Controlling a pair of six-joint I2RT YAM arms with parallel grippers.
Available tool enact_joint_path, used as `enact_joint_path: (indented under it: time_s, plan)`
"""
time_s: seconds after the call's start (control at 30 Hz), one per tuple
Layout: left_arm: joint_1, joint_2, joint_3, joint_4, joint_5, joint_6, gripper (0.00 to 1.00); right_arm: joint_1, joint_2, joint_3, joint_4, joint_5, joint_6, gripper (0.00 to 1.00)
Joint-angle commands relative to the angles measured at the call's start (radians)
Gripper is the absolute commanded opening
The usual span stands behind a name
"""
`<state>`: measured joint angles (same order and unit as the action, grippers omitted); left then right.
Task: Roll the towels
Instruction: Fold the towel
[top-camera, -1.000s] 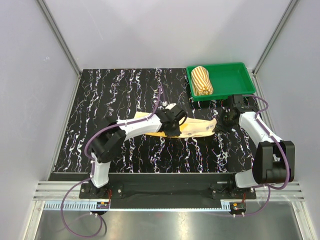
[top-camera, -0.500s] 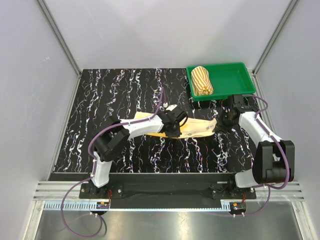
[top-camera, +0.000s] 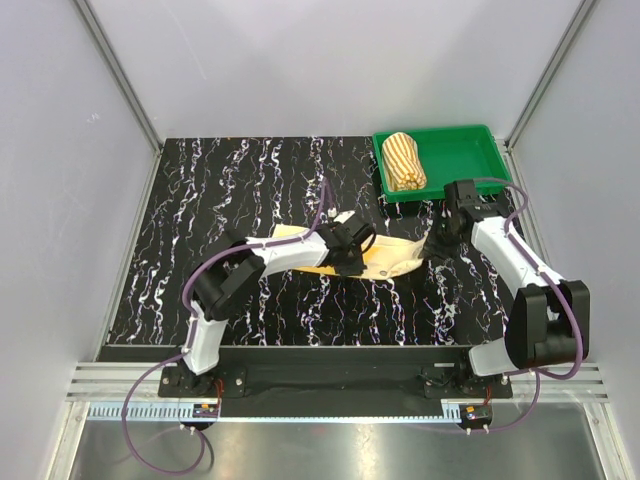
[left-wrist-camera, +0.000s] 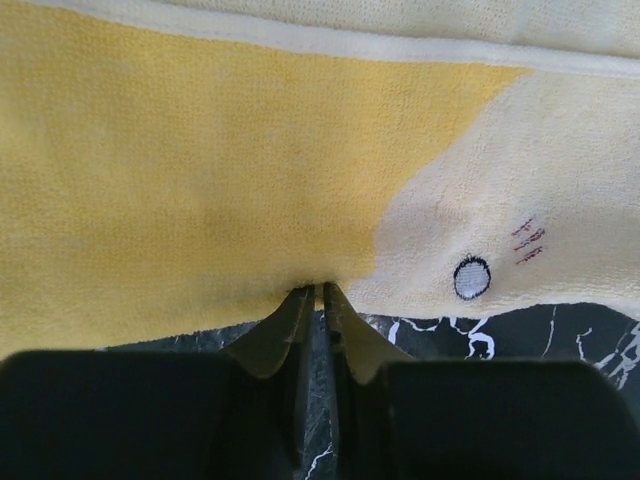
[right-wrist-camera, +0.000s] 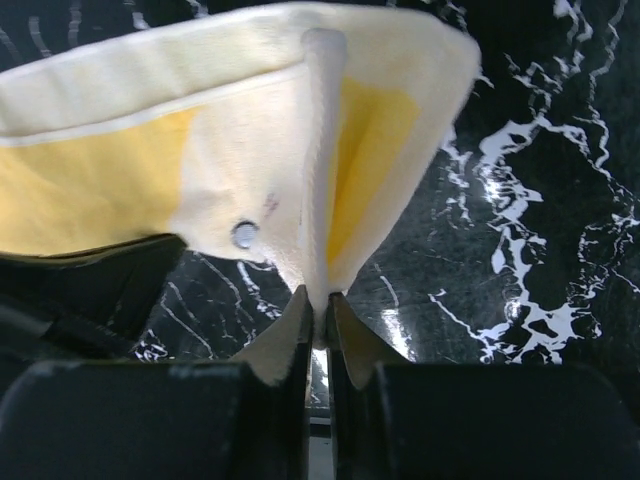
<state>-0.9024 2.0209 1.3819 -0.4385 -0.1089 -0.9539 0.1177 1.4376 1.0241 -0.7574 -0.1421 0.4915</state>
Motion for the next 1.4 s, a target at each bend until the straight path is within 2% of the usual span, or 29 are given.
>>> enact_joint_path:
  time_s: [0.0, 0.17, 0.3, 0.43, 0.6, 0.73, 0.9, 1.1, 1.27, 1.33, 1.37]
  plan:
    - [0.016, 0.033, -0.041, 0.035, 0.07, -0.022, 0.13, 0.06, -0.011, 0.112, -0.045, 0.053, -0.001, 0.0]
    - [0.034, -0.053, -0.098, 0.047, 0.08, -0.016, 0.13, 0.171, 0.043, 0.244, -0.101, 0.11, 0.019, 0.0]
    - [0.082, -0.204, -0.142, 0.028, 0.09, 0.009, 0.18, 0.241, 0.084, 0.336, -0.131, 0.136, 0.027, 0.0]
    - [0.131, -0.341, -0.208, -0.009, 0.086, 0.037, 0.2, 0.344, 0.168, 0.499, -0.184, 0.208, 0.007, 0.0]
    - [0.223, -0.552, -0.332, -0.023, 0.103, 0.061, 0.24, 0.502, 0.358, 0.729, -0.305, 0.295, -0.013, 0.0]
    - [0.298, -0.706, -0.426, -0.091, 0.089, 0.104, 0.27, 0.617, 0.547, 0.974, -0.394, 0.352, -0.007, 0.0]
    - [0.417, -0.917, -0.546, -0.183, 0.051, 0.153, 0.32, 0.677, 0.753, 1.258, -0.45, 0.363, -0.011, 0.0]
    - [0.513, -1.06, -0.679, -0.226, 0.06, 0.208, 0.34, 0.743, 1.006, 1.572, -0.487, 0.305, 0.007, 0.0]
    - [0.546, -1.097, -0.716, -0.235, 0.075, 0.236, 0.34, 0.78, 1.084, 1.588, -0.373, 0.23, 0.021, 0.01]
    - [0.546, -1.1, -0.713, -0.233, 0.081, 0.234, 0.34, 0.787, 1.092, 1.568, -0.318, 0.202, 0.024, 0.06]
    - [0.546, -1.1, -0.713, -0.233, 0.077, 0.234, 0.34, 0.79, 1.092, 1.559, -0.301, 0.191, 0.024, 0.11]
